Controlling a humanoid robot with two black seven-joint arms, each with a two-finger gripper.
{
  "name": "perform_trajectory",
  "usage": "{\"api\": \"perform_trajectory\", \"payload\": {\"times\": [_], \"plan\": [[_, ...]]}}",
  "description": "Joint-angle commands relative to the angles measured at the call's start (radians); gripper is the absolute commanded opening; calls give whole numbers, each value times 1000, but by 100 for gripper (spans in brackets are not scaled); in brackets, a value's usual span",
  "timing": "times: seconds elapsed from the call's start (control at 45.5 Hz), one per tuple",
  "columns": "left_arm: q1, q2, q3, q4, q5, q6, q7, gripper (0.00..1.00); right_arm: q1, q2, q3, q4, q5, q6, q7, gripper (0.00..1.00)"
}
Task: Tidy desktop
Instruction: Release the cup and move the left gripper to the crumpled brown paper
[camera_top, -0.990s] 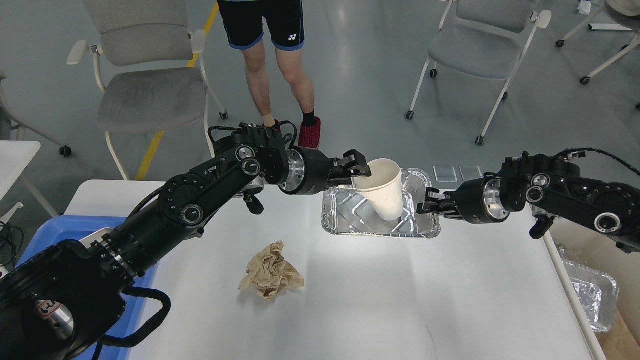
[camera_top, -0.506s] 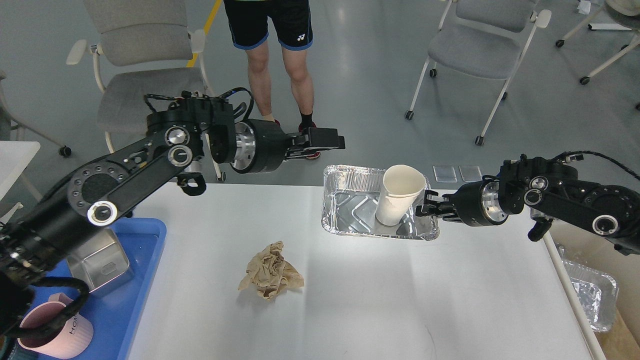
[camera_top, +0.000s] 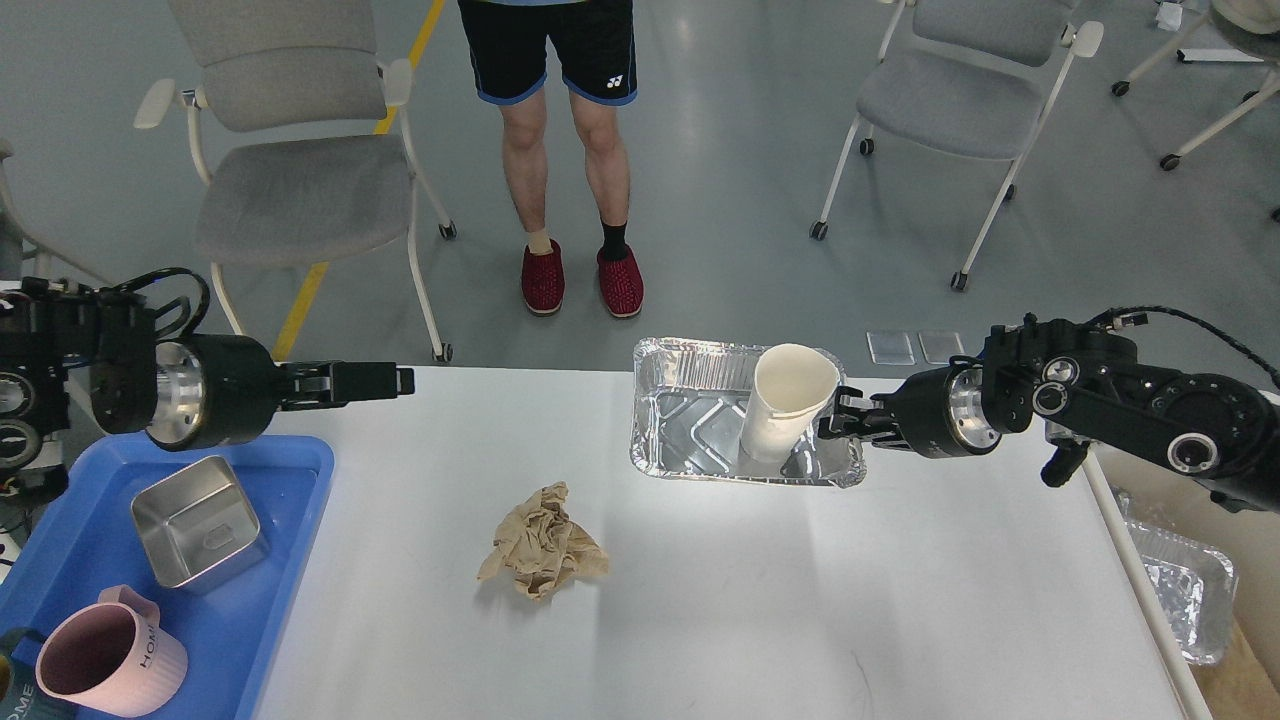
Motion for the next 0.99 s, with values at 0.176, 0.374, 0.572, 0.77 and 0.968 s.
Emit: {"api": "perform_trajectory", "payload": {"times": [0.176, 0.374, 0.572, 0.77, 0.968], "plan": [[17, 240, -1, -1, -117, -40, -103, 97, -2, 1, 0, 0, 0, -1, 0, 0], [40, 252, 13, 21, -119, -35, -157, 97, -2, 1, 0, 0, 0, -1, 0, 0], [101, 37, 19, 134, -106, 29, -131, 97, -6, 4, 1, 1, 0, -1, 0, 0], [106, -226, 52, 228, -90, 89, -45, 97, -8, 3, 8, 1, 2, -1, 0, 0], [107, -454, 136, 377, -25, 136, 10, 97, -15, -5, 9, 3, 2, -1, 0, 0]]}}
